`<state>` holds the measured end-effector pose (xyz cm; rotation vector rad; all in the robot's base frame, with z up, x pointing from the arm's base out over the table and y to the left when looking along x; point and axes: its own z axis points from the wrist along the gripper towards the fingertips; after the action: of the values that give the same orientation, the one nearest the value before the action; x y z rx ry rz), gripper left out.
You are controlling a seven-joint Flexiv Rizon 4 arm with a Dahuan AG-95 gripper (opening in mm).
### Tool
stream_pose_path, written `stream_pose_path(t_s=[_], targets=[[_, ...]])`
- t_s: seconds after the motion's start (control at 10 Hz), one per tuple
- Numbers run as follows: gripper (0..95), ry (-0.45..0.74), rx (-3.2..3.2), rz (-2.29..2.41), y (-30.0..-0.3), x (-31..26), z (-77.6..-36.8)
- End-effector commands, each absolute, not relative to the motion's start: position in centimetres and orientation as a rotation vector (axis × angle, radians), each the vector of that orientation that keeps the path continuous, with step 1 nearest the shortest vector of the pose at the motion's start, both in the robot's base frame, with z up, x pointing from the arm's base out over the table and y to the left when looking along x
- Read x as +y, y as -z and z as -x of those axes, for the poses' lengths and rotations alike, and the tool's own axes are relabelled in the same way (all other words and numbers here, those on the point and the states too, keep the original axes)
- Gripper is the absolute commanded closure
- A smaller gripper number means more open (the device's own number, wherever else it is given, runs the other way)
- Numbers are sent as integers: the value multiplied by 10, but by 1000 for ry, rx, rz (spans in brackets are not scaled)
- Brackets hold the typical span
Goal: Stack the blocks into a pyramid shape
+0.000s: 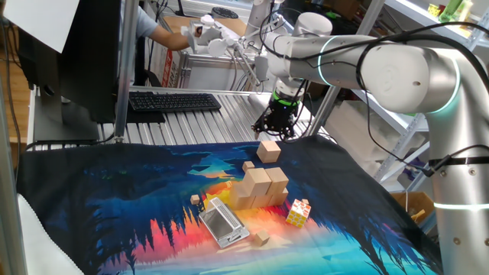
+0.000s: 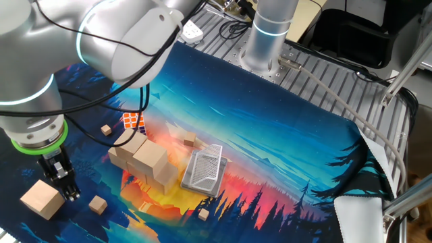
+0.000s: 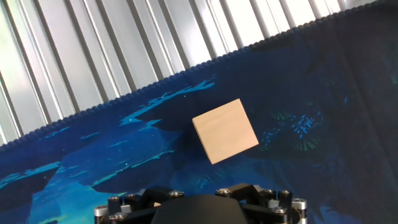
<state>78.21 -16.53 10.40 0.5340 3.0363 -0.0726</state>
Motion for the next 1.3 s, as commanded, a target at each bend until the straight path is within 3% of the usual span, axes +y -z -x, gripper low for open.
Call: stream_pose_path(t_s=[0.1, 1.3], targets=[[0, 77, 3036, -536, -103, -167, -782], [0, 72, 3054, -533, -106, -189, -777]])
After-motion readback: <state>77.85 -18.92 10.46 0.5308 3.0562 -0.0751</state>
